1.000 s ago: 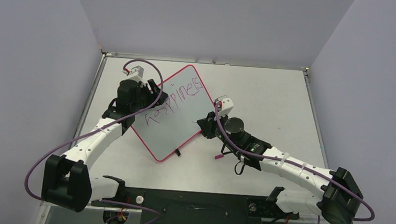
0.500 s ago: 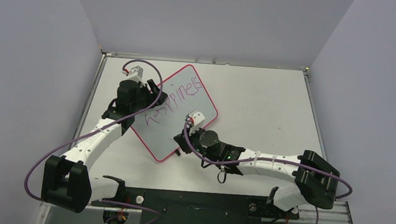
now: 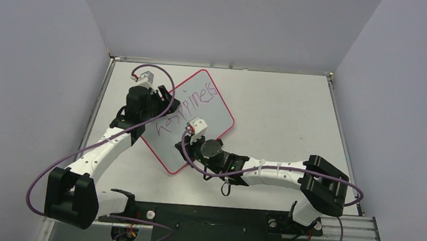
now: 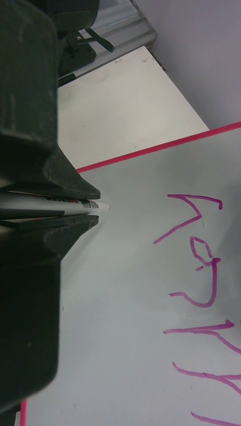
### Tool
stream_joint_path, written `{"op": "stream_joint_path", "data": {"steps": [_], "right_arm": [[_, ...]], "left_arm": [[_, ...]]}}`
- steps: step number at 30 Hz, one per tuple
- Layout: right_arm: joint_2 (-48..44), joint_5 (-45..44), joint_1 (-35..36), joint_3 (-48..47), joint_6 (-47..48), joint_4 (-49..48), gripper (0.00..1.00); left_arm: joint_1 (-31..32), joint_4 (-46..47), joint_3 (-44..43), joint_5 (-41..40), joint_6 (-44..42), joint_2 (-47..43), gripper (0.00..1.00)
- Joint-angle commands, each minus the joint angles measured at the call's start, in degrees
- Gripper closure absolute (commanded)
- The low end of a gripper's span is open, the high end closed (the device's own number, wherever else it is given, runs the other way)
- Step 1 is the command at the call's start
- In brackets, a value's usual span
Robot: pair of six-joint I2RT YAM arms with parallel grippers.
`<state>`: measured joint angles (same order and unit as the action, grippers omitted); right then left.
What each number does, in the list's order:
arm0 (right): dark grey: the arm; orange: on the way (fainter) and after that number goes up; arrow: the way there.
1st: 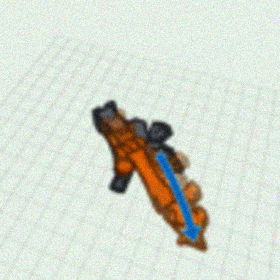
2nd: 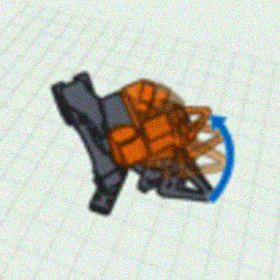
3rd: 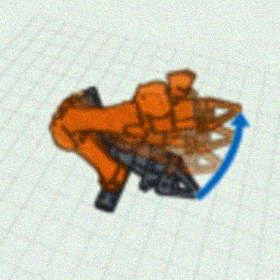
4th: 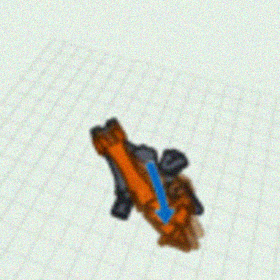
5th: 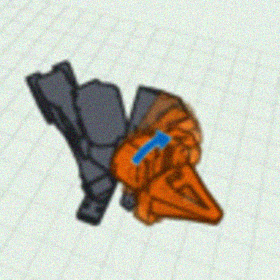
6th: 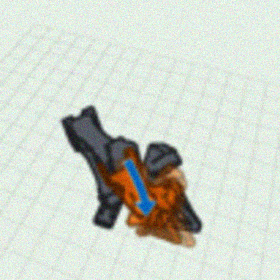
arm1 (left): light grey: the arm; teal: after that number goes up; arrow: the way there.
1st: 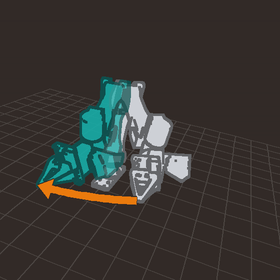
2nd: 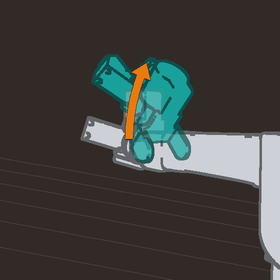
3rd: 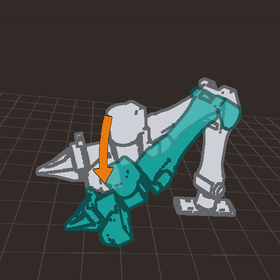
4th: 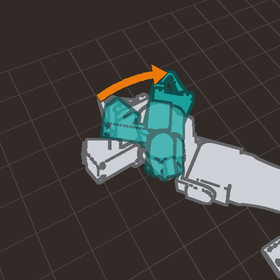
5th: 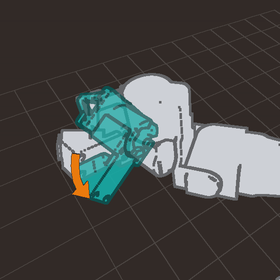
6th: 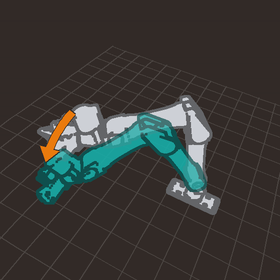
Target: Write a sentence on the whiteboard
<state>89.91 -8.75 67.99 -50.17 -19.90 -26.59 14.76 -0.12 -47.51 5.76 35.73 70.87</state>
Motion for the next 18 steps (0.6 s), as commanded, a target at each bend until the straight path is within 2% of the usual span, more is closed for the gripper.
{"op": "stream_joint_path", "data": {"steps": [1,18], "right_arm": [[2.5,-2.8,0.4,-4.1,1.0,-3.3,1.00],[11.1,-1.7,0.5,-11.6,2.1,-1.1,1.00]], "left_arm": [[1.3,1.2,2.1,-3.6,-1.7,0.9,0.54],[1.3,0.6,1.8,-4.5,-1.4,1.1,0.54]]}}
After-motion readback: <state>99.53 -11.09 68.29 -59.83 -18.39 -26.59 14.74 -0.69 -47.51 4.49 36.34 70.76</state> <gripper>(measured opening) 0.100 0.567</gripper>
